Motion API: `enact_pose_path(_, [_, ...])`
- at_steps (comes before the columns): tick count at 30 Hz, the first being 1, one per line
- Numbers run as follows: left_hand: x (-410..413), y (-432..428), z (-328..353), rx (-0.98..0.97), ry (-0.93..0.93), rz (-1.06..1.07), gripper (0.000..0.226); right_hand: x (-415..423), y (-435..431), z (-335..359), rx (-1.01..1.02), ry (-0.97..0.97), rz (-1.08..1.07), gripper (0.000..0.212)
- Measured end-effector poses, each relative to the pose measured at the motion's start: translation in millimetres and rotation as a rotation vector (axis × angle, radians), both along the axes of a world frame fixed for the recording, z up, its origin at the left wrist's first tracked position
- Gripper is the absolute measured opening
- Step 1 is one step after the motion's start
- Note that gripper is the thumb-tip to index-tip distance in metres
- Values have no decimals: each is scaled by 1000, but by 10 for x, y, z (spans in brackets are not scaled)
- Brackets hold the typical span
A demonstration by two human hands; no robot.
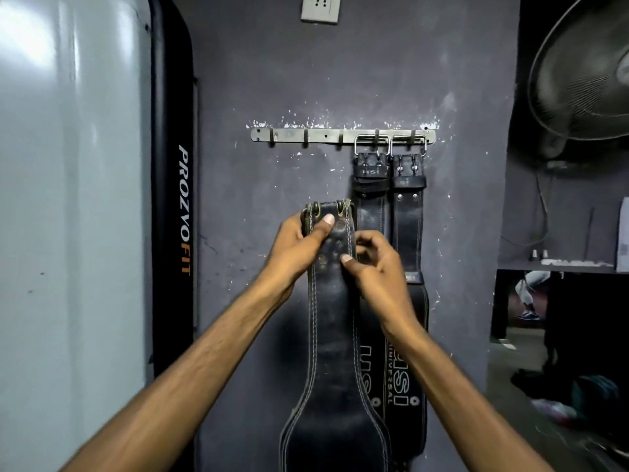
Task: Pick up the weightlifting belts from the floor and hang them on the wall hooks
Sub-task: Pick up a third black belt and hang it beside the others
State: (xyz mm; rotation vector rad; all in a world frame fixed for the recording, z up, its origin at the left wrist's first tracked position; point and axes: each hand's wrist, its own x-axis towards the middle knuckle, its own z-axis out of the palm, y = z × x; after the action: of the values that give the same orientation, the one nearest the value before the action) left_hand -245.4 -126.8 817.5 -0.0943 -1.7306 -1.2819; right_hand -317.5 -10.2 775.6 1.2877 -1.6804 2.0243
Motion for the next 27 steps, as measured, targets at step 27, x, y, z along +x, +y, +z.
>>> enact_pose_path(27, [-1859,-1060,1444,-570,247,780,58,-1741,-1365,1597,-407,371,-492,45])
